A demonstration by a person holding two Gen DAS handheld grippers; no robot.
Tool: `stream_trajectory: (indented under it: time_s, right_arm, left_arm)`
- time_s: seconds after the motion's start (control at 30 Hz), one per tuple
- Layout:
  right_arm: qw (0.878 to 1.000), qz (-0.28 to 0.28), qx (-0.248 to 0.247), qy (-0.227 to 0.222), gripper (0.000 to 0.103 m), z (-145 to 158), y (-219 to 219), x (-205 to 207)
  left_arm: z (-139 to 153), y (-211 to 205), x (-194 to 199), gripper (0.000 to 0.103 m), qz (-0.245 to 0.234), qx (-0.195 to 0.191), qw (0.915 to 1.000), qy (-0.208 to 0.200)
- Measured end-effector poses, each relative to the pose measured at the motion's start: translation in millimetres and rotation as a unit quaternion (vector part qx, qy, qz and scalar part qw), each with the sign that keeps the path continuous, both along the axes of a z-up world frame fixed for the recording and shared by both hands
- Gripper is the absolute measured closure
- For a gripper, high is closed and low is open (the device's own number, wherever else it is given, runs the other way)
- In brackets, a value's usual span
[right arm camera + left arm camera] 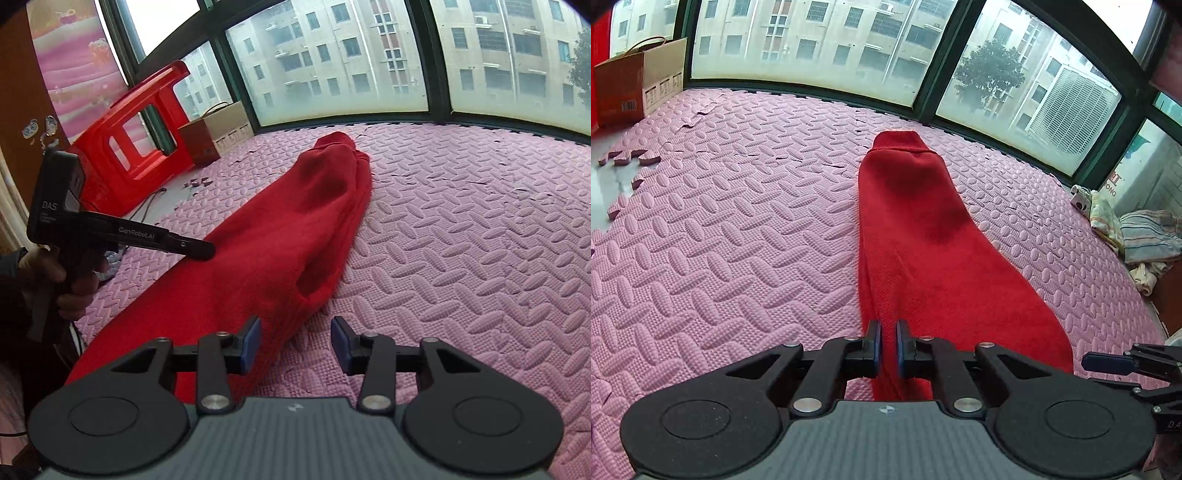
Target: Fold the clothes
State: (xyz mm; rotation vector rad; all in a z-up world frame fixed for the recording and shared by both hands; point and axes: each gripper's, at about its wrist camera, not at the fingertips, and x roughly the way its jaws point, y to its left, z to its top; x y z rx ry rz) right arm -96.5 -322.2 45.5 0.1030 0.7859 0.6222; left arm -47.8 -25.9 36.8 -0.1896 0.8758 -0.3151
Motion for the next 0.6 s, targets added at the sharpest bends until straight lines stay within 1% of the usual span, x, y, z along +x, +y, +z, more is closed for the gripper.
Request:
stream_trajectory:
  time_s: [0.1, 0.13, 0.17, 0.23, 0.27, 0.3, 0.37, 0.43, 0.47, 0.53, 0.57, 0.6]
  right_arm:
    - [1.000, 0.025, 0.016, 0.003, 0.057, -2, -1, 15]
    - [0.999, 0.046, 0.024, 0.004, 0.055, -2, 0, 24]
    - [0.998, 0.056, 0.028, 0.006, 0.052, -2, 1, 29]
    - [0.996, 0.076, 0.035, 0.009, 0.052, -3, 3, 38]
    - [0.995, 0.091, 0.040, 0.013, 0.051, -4, 6, 43]
    - [0.993, 0.107, 0.044, 0.017, 0.050, -5, 8, 48]
    - [0.989, 0.133, 0.054, 0.031, 0.049, -10, 13, 59]
    - [0.986, 0.151, 0.055, 0.038, 0.049, -13, 16, 65]
    - [0.985, 0.160, 0.056, 0.042, 0.048, -15, 18, 67]
    - [0.982, 0.178, 0.050, 0.049, 0.048, -20, 23, 76]
    - [0.980, 0.183, 0.056, 0.054, 0.047, -20, 22, 79]
    - [0.978, 0.190, 0.064, 0.058, 0.042, -21, 23, 81]
  left_arm:
    - [-1, -4, 1, 0.089, -0.008, 0.015, 0.9999, -0.001]
    - [-2, -5, 1, 0.088, -0.010, 0.020, 0.9997, 0.000]
    - [0, -7, 2, 0.084, -0.009, 0.026, 0.9996, -0.002]
    - [7, -9, 3, 0.077, -0.004, 0.039, 0.9992, -0.011]
    - [10, -10, 4, 0.070, -0.002, 0.045, 0.9989, -0.016]
    - [14, -11, 5, 0.067, 0.000, 0.051, 0.9985, -0.021]
    - [22, -14, 7, 0.067, 0.002, 0.060, 0.9976, -0.034]
    - [32, -20, 13, 0.067, -0.013, 0.042, 0.9978, -0.050]
    - [34, -25, 18, 0.067, -0.025, 0.031, 0.9980, -0.050]
    - [32, -34, 30, 0.067, -0.050, 0.011, 0.9980, -0.038]
    - [27, -39, 35, 0.067, -0.061, 0.005, 0.9977, -0.030]
    - [21, -44, 41, 0.067, -0.073, 0.001, 0.9971, -0.021]
